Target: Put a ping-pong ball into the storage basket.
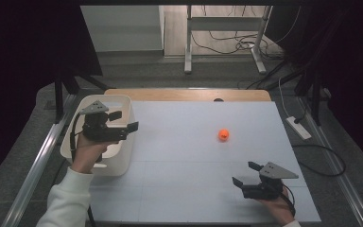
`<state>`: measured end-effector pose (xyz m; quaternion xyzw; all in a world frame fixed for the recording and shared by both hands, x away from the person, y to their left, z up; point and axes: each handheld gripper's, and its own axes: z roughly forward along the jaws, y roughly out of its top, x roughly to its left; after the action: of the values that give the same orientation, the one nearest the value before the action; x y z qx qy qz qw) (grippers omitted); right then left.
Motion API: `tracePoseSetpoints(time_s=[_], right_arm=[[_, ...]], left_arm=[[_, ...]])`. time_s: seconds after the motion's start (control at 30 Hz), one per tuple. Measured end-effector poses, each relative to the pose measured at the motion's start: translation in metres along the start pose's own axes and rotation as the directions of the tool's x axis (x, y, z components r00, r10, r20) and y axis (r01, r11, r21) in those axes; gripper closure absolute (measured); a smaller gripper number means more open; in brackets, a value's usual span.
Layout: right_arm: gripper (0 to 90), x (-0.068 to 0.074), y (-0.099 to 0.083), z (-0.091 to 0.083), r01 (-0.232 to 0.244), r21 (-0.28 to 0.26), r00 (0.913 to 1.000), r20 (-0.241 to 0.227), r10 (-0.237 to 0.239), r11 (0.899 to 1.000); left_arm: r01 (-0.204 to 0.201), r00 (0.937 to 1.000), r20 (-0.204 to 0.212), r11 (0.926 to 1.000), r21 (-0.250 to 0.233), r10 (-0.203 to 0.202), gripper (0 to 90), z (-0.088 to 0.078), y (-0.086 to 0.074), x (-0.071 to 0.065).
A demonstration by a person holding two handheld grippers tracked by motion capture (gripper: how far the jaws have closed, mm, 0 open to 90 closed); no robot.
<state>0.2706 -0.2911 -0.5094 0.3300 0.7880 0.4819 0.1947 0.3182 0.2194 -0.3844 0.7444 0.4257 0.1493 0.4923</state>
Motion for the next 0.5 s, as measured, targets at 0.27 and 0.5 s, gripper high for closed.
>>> tracePoseSetpoints(time_s=[0.27, 0.5], right_arm=[[12.0, 0.001, 0.002, 0.003, 0.011, 0.000, 0.9999, -0.006, -0.011, 1.000], [12.0, -0.001, 0.004, 0.004, 0.007, -0.004, 1.0000, -0.001, -0.007, 1.000]], left_arm=[[-0.016, 0.9992, 0.037, 0.9999, -0.003, 0.016, 16.2, 0.004, -0.002, -0.011], [-0.016, 0.9976, 0.068, 0.9999, 0.004, 0.016, 16.2, 0.015, -0.003, -0.018]])
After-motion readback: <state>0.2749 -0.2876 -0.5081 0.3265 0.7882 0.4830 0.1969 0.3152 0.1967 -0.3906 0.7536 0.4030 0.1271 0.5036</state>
